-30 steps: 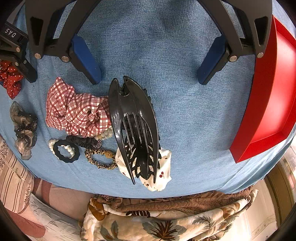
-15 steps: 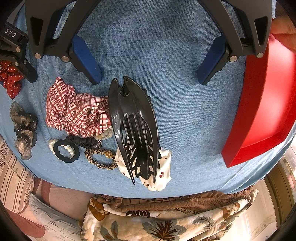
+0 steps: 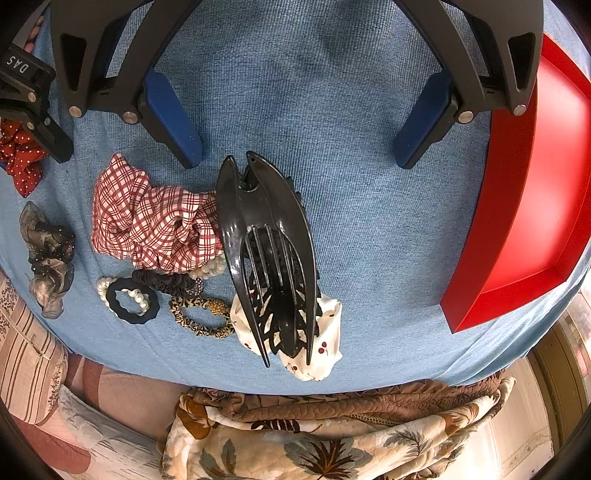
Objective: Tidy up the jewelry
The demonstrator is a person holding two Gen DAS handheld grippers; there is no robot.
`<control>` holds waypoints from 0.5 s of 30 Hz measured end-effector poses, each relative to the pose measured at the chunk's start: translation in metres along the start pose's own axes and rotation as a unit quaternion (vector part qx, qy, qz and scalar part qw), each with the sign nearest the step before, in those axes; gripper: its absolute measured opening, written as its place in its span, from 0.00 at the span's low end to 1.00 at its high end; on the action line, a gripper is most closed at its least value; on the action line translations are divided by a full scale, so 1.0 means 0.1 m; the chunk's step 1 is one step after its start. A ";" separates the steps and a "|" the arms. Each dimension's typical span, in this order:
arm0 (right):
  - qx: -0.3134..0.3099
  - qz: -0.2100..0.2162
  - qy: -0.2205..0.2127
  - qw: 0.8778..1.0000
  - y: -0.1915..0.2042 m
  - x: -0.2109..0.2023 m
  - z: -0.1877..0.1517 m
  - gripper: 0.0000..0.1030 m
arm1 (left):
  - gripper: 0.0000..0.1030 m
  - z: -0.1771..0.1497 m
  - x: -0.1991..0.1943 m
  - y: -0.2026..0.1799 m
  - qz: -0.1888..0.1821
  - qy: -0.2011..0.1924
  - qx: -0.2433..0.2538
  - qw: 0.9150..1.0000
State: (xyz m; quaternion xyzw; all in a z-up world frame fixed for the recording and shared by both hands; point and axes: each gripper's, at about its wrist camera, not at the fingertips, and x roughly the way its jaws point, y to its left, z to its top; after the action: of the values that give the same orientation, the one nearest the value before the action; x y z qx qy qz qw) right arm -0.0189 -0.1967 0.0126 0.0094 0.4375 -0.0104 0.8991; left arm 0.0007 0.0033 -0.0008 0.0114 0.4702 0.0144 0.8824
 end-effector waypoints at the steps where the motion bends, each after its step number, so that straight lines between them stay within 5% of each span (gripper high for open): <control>1: -0.002 0.001 0.003 1.000 -0.01 0.00 -0.01 1.00 | 1.00 -0.01 -0.01 -0.02 0.000 0.000 0.000 1.000; 10: -0.019 0.012 0.021 1.000 -0.02 -0.03 -0.02 1.00 | 1.00 -0.04 -0.12 -0.01 -0.035 0.032 0.022 0.999; 15: -0.011 -0.005 0.000 1.000 -0.02 -0.20 -0.11 1.00 | 1.00 -0.28 -0.62 0.07 -0.044 -0.012 0.019 0.999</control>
State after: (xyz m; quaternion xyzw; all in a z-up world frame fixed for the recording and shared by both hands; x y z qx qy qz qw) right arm -0.0404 -0.1984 0.0214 -0.0028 0.4375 -0.0105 0.8991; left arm -0.0573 0.0084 0.0356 0.0079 0.4601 -0.0340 0.8872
